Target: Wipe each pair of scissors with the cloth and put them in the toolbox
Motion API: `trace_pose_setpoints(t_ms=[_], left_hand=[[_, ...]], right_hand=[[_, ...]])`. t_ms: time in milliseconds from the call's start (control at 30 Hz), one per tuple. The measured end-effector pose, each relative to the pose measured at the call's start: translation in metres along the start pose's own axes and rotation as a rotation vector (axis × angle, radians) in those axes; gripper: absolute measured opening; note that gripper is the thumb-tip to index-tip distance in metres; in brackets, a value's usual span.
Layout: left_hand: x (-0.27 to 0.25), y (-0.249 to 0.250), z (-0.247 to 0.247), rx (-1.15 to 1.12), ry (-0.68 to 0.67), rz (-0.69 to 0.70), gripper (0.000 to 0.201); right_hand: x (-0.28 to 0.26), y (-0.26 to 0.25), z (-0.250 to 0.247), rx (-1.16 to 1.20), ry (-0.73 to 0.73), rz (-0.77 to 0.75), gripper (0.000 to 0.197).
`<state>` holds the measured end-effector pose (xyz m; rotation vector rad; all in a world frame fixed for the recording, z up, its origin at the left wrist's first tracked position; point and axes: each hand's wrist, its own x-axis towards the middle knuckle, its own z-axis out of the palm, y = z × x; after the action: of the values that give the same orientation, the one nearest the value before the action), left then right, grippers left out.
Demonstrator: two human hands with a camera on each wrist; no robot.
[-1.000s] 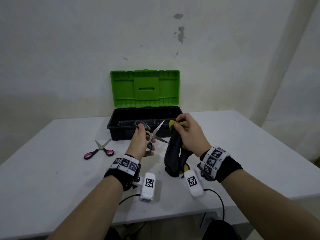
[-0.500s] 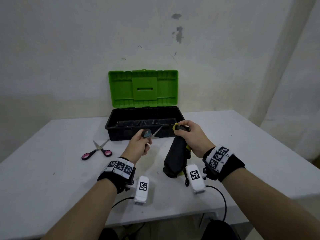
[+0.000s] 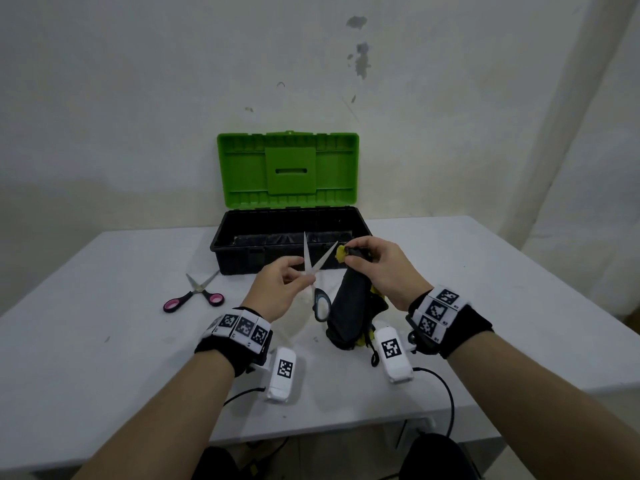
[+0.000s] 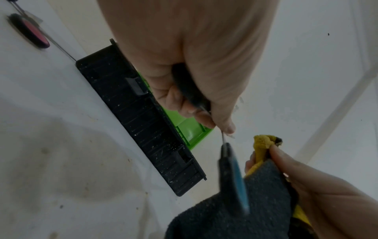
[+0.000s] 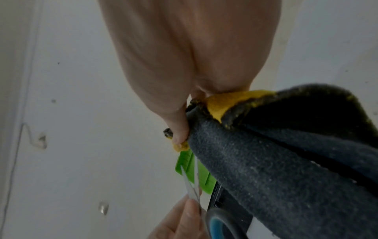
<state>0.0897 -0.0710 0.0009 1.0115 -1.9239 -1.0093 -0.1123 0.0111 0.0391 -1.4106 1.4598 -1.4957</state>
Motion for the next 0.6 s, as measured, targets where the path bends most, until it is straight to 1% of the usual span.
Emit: trace_pose_setpoints(t_ms=[67, 133, 200, 300, 400, 500, 600], left_hand=[[-0.002, 0.003, 0.001, 0.027, -0.033, 0.045, 0.016], [-0.005, 0.007, 0.003, -0.022, -0.054, 0.031, 0.019], [-0.007, 0.010, 0.004, -0.117, -0.090, -0.007, 0.020], [-0.007, 0.012, 0.005, -0.118, -0.082, 0.003, 0.022], [-0.005, 0.012, 0.005, -0.120, -0.083, 0.001, 0.018], [-0.004, 0.015, 0.006, -0.123, -0.077, -0.018, 0.018], [-0.005, 0.018, 0.007, -0.139, -0.085, -0.031, 0.018]], right_hand=[[-0.001, 0.002, 0.002, -0.145, 0.000, -0.053, 0.017], [-0.002, 0.004, 0.006, -0.302, 0.018, -0.102, 0.019], [-0.004, 0.004, 0.010, -0.396, 0.034, -0.149, 0.018], [-0.008, 0.003, 0.014, -0.432, 0.025, -0.226, 0.014], [-0.010, 0.001, 0.017, -0.465, 0.011, -0.315, 0.010], [-0.009, 0.001, 0.020, -0.484, 0.017, -0.424, 0.012], [-0.008, 0.004, 0.022, -0.430, 0.027, -0.379, 0.015]])
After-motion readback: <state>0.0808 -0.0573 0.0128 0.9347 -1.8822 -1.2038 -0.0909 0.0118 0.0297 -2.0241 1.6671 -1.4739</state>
